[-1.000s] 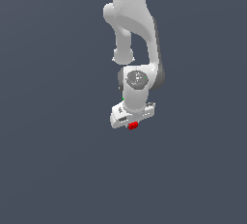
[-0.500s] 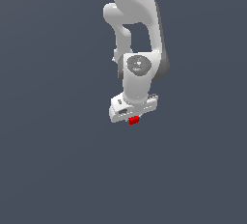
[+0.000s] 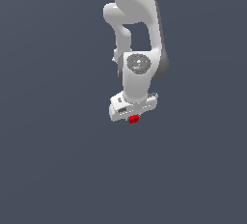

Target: Stack the red cube on top of the green cube.

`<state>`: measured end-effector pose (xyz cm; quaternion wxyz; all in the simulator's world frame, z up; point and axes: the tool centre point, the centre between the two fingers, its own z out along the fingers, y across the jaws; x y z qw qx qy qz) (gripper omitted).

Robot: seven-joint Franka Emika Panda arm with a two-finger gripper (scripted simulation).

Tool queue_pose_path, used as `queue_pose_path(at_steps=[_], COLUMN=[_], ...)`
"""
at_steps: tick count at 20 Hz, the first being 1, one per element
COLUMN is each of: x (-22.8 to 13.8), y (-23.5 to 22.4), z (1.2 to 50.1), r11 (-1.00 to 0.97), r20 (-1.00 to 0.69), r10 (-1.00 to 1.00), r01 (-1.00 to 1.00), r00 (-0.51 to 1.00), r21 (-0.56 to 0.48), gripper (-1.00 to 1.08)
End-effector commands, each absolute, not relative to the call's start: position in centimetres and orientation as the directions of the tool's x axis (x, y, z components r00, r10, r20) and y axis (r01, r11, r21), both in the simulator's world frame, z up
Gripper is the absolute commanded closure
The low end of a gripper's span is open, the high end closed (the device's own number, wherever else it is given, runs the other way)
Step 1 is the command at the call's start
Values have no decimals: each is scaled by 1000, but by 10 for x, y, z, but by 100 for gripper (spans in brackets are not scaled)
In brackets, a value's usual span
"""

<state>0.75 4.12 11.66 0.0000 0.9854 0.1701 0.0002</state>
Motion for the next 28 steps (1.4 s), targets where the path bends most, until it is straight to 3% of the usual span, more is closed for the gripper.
queue_pose_path(at_steps=[1, 9, 28], x=[3, -29, -146], y=[41, 36, 19], z=[115, 105, 68], r11=[-942, -942, -942], r20=[1, 1, 0], r10=[335, 335, 335], r01=[335, 335, 335], r00=[942, 942, 942], r21=[0, 0, 0], gripper=[108, 108, 108])
